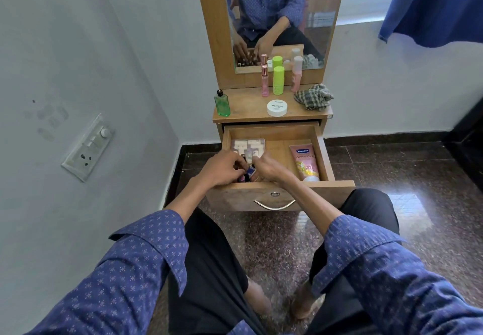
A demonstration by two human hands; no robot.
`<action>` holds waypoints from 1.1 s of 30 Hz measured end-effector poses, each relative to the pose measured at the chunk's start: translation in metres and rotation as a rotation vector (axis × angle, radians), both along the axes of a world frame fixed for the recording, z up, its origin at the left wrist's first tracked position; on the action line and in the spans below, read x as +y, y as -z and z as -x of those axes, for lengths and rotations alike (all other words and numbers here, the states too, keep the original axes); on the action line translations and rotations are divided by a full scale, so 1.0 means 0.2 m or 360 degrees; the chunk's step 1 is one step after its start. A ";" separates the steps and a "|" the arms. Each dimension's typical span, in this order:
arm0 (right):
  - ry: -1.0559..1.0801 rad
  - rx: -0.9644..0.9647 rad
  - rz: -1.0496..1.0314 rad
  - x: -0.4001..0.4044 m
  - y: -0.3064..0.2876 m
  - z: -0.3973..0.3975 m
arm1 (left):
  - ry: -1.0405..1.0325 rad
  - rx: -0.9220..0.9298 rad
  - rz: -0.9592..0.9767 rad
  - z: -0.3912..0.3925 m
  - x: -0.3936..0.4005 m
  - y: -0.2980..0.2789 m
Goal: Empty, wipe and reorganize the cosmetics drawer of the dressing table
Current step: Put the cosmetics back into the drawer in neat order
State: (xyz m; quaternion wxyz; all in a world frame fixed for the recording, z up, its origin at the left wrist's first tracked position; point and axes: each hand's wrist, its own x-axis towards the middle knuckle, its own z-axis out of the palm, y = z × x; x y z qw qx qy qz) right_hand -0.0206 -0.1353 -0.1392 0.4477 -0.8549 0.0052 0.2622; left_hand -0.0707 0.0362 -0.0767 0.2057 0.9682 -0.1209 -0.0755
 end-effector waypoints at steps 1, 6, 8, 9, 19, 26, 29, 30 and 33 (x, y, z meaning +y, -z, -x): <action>0.0026 0.0017 -0.0024 0.00 -0.02 0.01 | -0.0001 0.0007 -0.0004 0.00 -0.01 -0.01; 0.0153 -0.0135 -0.0082 0.00 -0.21 0.17 | -0.0018 0.0020 -0.0048 0.00 -0.05 -0.03; 0.0160 -0.0148 -0.0088 -0.02 -0.19 0.16 | -0.0012 0.0008 -0.0093 0.00 -0.07 -0.03; 0.0152 -0.0121 -0.0108 -0.01 -0.19 0.16 | -0.0016 0.0020 -0.0116 0.00 -0.08 -0.03; 0.0296 0.0061 -0.0266 -0.05 -0.24 0.18 | -0.0121 0.0094 -0.0246 -0.02 -0.16 -0.01; 0.0419 -0.0015 -0.0293 -0.06 -0.29 0.22 | -0.0117 0.0169 -0.0276 -0.03 -0.19 -0.01; 0.0470 0.0014 -0.0381 -0.06 -0.26 0.20 | -0.0112 0.0157 -0.0281 -0.03 -0.19 -0.01; 0.0480 0.0023 -0.0414 -0.05 -0.24 0.19 | -0.0112 0.0149 -0.0279 -0.04 -0.19 -0.01; 0.0529 0.0076 -0.0462 -0.05 -0.21 0.18 | -0.0110 0.0101 -0.0229 -0.04 -0.18 -0.03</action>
